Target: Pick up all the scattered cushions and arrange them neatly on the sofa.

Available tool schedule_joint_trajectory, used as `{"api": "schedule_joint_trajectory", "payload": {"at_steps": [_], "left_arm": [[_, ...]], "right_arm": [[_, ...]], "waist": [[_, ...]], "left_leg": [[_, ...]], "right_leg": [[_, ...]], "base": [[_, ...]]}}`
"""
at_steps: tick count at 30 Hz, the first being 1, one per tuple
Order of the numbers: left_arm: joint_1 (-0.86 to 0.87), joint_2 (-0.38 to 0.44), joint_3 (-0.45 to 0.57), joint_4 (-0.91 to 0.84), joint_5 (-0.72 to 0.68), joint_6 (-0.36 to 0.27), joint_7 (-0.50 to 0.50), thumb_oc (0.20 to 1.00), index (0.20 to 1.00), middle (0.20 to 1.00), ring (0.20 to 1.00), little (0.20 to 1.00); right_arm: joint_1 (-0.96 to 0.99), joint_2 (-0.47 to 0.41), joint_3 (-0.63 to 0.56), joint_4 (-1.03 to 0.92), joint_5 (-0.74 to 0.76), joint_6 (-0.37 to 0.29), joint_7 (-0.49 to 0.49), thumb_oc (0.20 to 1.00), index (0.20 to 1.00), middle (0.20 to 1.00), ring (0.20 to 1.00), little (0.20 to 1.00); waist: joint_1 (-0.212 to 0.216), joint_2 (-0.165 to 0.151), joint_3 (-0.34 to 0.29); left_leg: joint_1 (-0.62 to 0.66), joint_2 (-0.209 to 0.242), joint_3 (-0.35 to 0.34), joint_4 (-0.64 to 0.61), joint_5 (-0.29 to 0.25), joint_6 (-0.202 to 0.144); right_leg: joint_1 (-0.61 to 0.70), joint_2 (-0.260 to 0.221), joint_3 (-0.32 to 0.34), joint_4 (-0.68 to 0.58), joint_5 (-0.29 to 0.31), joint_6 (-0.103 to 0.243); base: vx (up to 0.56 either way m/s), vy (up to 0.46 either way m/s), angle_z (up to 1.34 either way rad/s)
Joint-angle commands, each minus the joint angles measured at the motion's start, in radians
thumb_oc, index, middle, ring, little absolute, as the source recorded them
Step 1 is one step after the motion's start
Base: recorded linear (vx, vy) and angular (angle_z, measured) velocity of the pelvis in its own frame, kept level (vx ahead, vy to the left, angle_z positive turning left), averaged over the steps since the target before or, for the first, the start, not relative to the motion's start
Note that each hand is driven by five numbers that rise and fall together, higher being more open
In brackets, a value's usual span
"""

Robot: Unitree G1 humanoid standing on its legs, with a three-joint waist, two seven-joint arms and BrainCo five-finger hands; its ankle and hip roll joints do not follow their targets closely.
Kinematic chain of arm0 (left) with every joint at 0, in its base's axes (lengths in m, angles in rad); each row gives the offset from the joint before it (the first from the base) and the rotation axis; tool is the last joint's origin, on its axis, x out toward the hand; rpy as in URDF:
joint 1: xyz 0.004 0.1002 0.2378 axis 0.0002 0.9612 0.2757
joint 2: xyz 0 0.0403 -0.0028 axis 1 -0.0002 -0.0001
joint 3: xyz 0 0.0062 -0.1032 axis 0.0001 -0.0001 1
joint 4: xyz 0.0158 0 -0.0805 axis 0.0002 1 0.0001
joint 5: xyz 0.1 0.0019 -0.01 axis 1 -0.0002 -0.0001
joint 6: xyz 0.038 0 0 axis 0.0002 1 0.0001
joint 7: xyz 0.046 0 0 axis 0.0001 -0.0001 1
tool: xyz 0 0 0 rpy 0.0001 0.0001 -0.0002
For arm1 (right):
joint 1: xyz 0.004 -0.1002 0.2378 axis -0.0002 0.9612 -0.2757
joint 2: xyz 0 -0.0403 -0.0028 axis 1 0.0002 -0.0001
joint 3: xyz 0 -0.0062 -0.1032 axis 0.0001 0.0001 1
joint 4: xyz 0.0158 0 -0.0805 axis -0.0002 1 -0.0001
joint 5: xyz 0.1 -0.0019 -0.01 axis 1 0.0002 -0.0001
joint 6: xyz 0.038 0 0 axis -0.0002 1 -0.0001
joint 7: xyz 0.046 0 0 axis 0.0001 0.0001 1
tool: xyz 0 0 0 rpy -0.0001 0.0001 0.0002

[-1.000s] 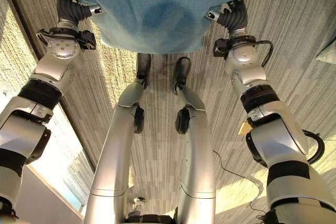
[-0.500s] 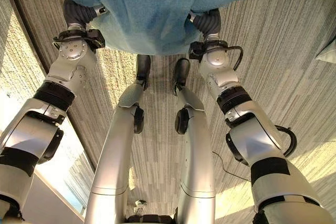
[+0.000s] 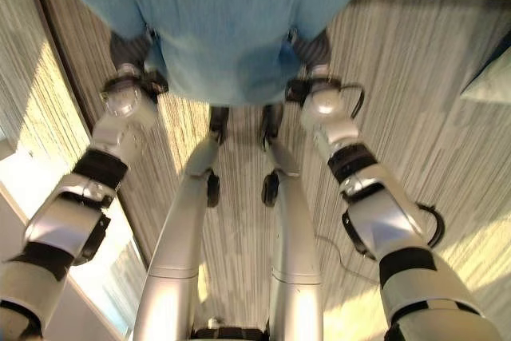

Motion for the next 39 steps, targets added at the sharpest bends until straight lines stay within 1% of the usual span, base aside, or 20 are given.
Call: {"api": "schedule_joint_trajectory", "payload": {"at_steps": [1,2,5,6,7,9,11,12,13,14,15,16,20,22,27,28,30,34,38,39], "left_arm": [[-0.002,-0.122,-0.042,-0.181,0.049,-0.137,-0.129,0.2,0.2,0.2,0.2,0.2],[0.067,-0.142,-0.039,-0.211,0.062,-0.135,-0.147,0.2,0.2,0.2,0.2,0.2],[0.123,-0.159,-0.032,-0.241,0.07,-0.138,-0.162,0.2,0.2,0.2,0.2,0.2],[0.186,-0.167,-0.038,-0.273,0.098,-0.135,-0.176,0.2,0.2,0.2,0.2,0.2],[0.19,-0.167,-0.039,-0.275,0.099,-0.135,-0.175,0.2,0.2,0.2,0.2,0.2],[0.297,-0.174,-0.041,-0.322,0.114,-0.133,-0.2,0.2,0.2,0.2,0.2,0.2],[0.335,-0.177,-0.034,-0.339,0.109,-0.136,-0.205,0.2,0.2,0.2,0.2,0.2],[0.409,-0.179,-0.032,-0.364,0.112,-0.131,-0.225,0.2,0.2,0.2,0.2,0.2],[0.409,-0.179,-0.032,-0.364,0.112,-0.131,-0.225,0.2,0.2,0.2,0.2,0.2],[0.485,-0.17,-0.025,-0.375,0.118,-0.123,-0.246,0.2,0.2,0.2,0.2,0.2],[0.486,-0.17,-0.025,-0.375,0.118,-0.122,-0.245,0.2,0.2,0.2,0.2,0.2],[0.562,-0.172,-0.013,-0.365,0.115,-0.109,-0.27,0.2,0.2,0.2,0.2,0.2],[0.67,-0.165,-0.003,-0.352,0.124,-0.087,-0.304,0.2,0.2,0.2,0.2,0.2],[0.721,-0.134,0.007,-0.353,0.181,-0.073,-0.318,0.2,0.2,0.2,0.2,0.2],[0.757,-0.124,0.022,-0.327,0.215,-0.054,-0.322,0.2,0.2,0.2,0.2,0.2],[0.763,-0.131,0.027,-0.311,0.209,-0.054,-0.326,0.2,0.2,0.2,0.2,0.2],[0.763,-0.134,0.029,-0.302,0.202,-0.059,-0.323,0.2,0.2,0.2,0.2,0.2],[0.783,-0.14,0.034,-0.307,0.206,-0.049,-0.32,0.2,0.2,0.2,0.2,0.2],[0.793,-0.138,0.035,-0.324,0.228,-0.036,-0.326,0.2,0.2,0.2,0.2,0.2],[0.796,-0.138,0.04,-0.328,0.226,-0.037,-0.33,0.2,0.2,0.2,0.2,0.2]], "right_arm": [[-0.002,0.123,0.004,-0.201,-0.11,-0.115,0.069,0.2,0.2,0.2,0.2,0.2],[0.069,0.129,-0.021,-0.228,-0.127,-0.112,0.081,0.2,0.2,0.2,0.2,0.2],[0.156,0.142,-0.045,-0.262,-0.142,-0.118,0.086,0.2,0.2,0.2,0.2,0.2],[0.234,0.154,-0.07,-0.304,-0.148,-0.125,0.095,0.2,0.2,0.2,0.2,0.2],[0.239,0.154,-0.07,-0.307,-0.149,-0.124,0.095,0.2,0.2,0.2,0.2,0.2],[0.357,0.172,-0.101,-0.356,-0.147,-0.13,0.116,0.2,0.2,0.2,0.2,0.2],[0.4,0.182,-0.105,-0.374,-0.133,-0.134,0.128,0.2,0.2,0.2,0.2,0.2],[0.47,0.185,-0.118,-0.391,-0.132,-0.133,0.14,0.2,0.2,0.2,0.2,0.2],[0.47,0.185,-0.118,-0.391,-0.132,-0.133,0.14,0.2,0.2,0.2,0.2,0.2],[0.543,0.187,-0.133,-0.397,-0.136,-0.127,0.148,0.2,0.2,0.2,0.2,0.2],[0.544,0.187,-0.133,-0.397,-0.136,-0.127,0.148,0.2,0.2,0.2,0.2,0.2],[0.627,0.184,-0.149,-0.41,-0.163,-0.108,0.156,0.2,0.2,0.2,0.2,0.2],[0.714,0.186,-0.173,-0.394,-0.222,-0.074,0.171,0.2,0.2,0.2,0.2,0.2],[0.756,0.163,-0.199,-0.397,-0.259,-0.052,0.178,0.2,0.2,0.2,0.2,0.2],[0.815,0.14,-0.237,-0.398,-0.279,-0.04,0.186,0.2,0.2,0.2,0.2,0.2],[0.841,0.133,-0.256,-0.396,-0.282,-0.039,0.186,0.2,0.2,0.2,0.2,0.2],[0.844,0.129,-0.256,-0.398,-0.274,-0.041,0.183,0.2,0.2,0.2,0.2,0.2],[0.864,0.129,-0.268,-0.414,-0.273,-0.033,0.186,0.2,0.2,0.2,0.2,0.2],[0.873,0.123,-0.287,-0.428,-0.287,-0.027,0.172,0.2,0.2,0.2,0.2,0.2],[0.869,0.126,-0.282,-0.428,-0.286,-0.021,0.178,0.2,0.2,0.2,0.2,0.2]], "waist": [[-0.042,0.053,-0.142],[-0.039,0.054,-0.149],[-0.036,0.054,-0.161],[-0.035,0.054,-0.174],[-0.035,0.054,-0.172],[-0.033,0.052,-0.185],[-0.03,0.052,-0.191],[-0.034,0.047,-0.201],[-0.034,0.047,-0.201],[-0.035,0.046,-0.217],[-0.035,0.046,-0.215],[-0.036,0.045,-0.24],[-0.02,0.055,-0.291],[-0.014,0.055,-0.328],[-0.027,0.047,-0.36],[-0.035,0.042,-0.363],[-0.036,0.027,-0.361],[-0.029,0.012,-0.379],[0.003,0.013,-0.385],[0.008,0.014,-0.397]], "left_leg": [[0.047,-0.039,-0.085,0.071,-0.207,0.025],[0.146,-0.039,-0.094,0.013,-0.2,0.019],[0.241,-0.039,-0.099,-0.042,-0.194,0.013],[0.328,-0.035,-0.1,-0.084,-0.194,0.008],[0.335,-0.035,-0.101,-0.088,-0.193,0.008],[0.467,-0.031,-0.103,-0.126,-0.196,0.003],[0.515,-0.028,-0.103,-0.141,-0.195,0.0],[0.586,-0.032,-0.098,-0.165,-0.168,-0.002],[0.586,-0.032,-0.098,-0.166,-0.168,-0.002],[0.664,-0.032,-0.095,-0.179,-0.172,-0.005],[0.667,-0.032,-0.095,-0.18,-0.172,-0.005],[0.747,-0.03,-0.092,-0.206,-0.174,-0.007],[0.886,-0.023,-0.078,-0.279,-0.17,-0.003],[0.975,-0.009,-0.066,-0.316,-0.165,-0.004],[1.065,0.012,-0.069,-0.324,-0.169,-0.022],[1.056,0.03,-0.067,-0.286,-0.138,-0.052],[1.035,0.033,-0.068,-0.218,-0.126,-0.062],[0.991,0.008,-0.076,-0.211,-0.165,-0.038],[0.891,-0.04,-0.097,-0.258,-0.101,-0.043],[0.9,-0.042,-0.107,-0.276,-0.105,-0.04]], "right_leg": [[0.087,-0.039,-0.073,-0.07,-0.035,0.129],[0.173,-0.049,-0.079,-0.125,-0.028,0.13],[0.257,-0.051,-0.085,-0.171,-0.02,0.132],[0.336,-0.056,-0.094,-0.213,-0.015,0.134],[0.343,-0.055,-0.095,-0.216,-0.014,0.134],[0.482,-0.061,-0.106,-0.273,-0.009,0.134],[0.531,-0.062,-0.109,-0.293,-0.006,0.134],[0.618,-0.07,-0.115,-0.35,0.028,0.129],[0.618,-0.07,-0.115,-0.351,0.028,0.129],[0.708,-0.067,-0.116,-0.39,0.034,0.129],[0.711,-0.067,-0.116,-0.391,0.034,0.129],[0.802,-0.058,-0.111,-0.439,0.042,0.13],[0.945,-0.04,-0.108,-0.503,0.048,0.141],[1.036,-0.032,-0.102,-0.539,0.043,0.145],[1.136,-0.014,-0.087,-0.569,0.019,0.134],[1.173,-0.01,-0.088,-0.581,0.006,0.124],[1.203,-0.016,-0.092,-0.593,0.005,0.117],[1.233,-0.029,-0.081,-0.612,0.0,0.125],[1.279,-0.013,-0.042,-0.634,-0.007,0.13],[1.285,-0.008,-0.022,-0.635,-0.014,0.133]], "base": [[-0.07,-0.093,0.09],[-0.06,-0.076,0.08],[-0.04,-0.063,0.03],[0.0,0.0,0.0],[-0.02,-0.064,-0.04],[0.0,-0.064,0.01],[-0.02,-0.034,-0.03],[-0.04,-0.017,-0.06],[0.0,-0.041,-0.04],[0.04,-0.025,0.02],[0.15,-0.051,0.01],[0.14,-0.026,0.03],[0.16,-0.005,-0.15],[0.19,-0.031,-0.24],[0.16,-0.057,-0.04],[0.09,-0.056,0.23],[0.1,-0.051,0.23],[0.11,0.001,0.06],[0.18,0.066,-0.08],[0.32,0.184,-0.58]]}}
